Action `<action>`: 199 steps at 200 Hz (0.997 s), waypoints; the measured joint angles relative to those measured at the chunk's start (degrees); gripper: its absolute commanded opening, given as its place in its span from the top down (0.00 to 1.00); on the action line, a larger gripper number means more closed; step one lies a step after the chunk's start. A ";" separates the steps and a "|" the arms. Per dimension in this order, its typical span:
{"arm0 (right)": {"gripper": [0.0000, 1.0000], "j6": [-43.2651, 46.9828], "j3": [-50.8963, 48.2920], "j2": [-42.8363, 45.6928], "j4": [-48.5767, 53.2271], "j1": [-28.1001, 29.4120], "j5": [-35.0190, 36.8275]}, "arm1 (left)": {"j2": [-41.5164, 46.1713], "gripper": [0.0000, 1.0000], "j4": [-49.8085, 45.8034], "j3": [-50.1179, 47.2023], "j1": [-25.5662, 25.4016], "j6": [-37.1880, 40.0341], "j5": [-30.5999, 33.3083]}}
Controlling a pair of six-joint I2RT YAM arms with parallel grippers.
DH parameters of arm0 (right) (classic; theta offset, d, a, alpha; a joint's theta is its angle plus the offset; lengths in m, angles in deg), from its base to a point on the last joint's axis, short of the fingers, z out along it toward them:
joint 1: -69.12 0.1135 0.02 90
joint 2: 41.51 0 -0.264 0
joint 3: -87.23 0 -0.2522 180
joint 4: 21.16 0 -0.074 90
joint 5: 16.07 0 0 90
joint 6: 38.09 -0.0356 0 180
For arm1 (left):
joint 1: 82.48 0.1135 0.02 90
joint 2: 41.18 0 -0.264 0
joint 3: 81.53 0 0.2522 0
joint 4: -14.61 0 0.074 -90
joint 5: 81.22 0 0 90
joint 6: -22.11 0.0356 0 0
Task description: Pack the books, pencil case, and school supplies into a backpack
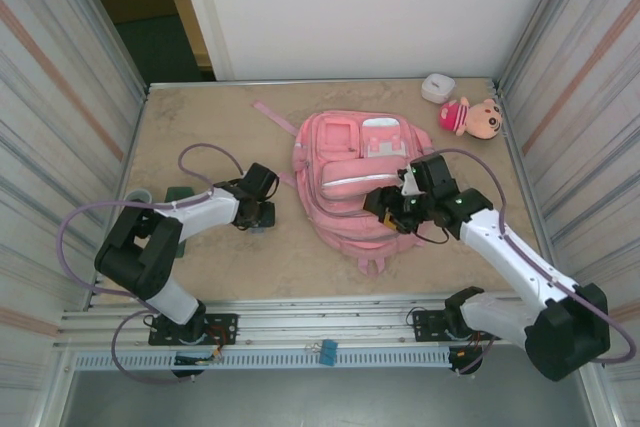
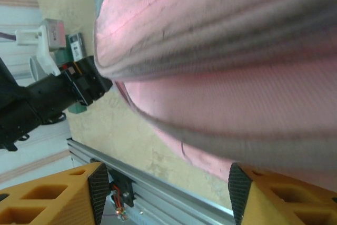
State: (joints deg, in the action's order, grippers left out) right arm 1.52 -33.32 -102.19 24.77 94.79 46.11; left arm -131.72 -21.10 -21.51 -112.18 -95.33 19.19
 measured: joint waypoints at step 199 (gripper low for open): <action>0.42 7.65 14.51 -9.79 -1.60 4.90 -6.25 | 34.40 0.72 15.06 -8.55 0.37 38.16 -32.33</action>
State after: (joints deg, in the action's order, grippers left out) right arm 9.17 -18.80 -111.98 23.17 99.69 39.86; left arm -97.32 -6.04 -30.06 -111.81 -57.17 -13.13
